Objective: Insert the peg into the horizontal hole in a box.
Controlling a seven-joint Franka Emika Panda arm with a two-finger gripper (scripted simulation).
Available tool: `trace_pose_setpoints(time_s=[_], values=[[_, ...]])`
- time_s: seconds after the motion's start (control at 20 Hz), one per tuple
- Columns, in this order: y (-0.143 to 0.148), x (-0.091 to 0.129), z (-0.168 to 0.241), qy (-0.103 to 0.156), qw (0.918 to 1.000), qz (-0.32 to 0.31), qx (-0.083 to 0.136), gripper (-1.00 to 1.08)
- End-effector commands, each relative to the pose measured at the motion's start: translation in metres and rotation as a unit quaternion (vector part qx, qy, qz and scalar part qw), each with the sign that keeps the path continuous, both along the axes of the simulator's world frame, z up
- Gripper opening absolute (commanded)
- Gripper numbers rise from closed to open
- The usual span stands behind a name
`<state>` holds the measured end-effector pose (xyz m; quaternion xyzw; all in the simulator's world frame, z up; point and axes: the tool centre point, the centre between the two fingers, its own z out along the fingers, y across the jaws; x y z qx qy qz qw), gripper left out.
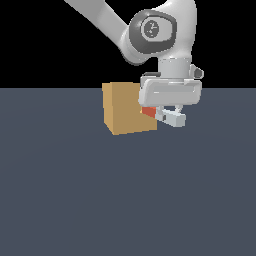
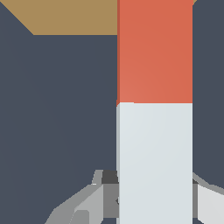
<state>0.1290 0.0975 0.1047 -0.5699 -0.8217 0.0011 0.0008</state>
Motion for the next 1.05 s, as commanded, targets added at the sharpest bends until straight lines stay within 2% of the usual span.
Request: trace_pose_setpoints(time_s=[0.0,0.25,0.7,1.0], values=[[0.003,-0.001,0.001,-0.001,1.0000,0.000,0.000,-1.00],[0.024,-0.009,0.002,-0.001,1.0000,0.000,0.000,-1.00],[0.091,-0.035,0.003,-0.002,1.0000,0.000,0.000,-1.00],[0.108,-0.040,0.003,-0.003,1.0000,0.000,0.001,-1.00]])
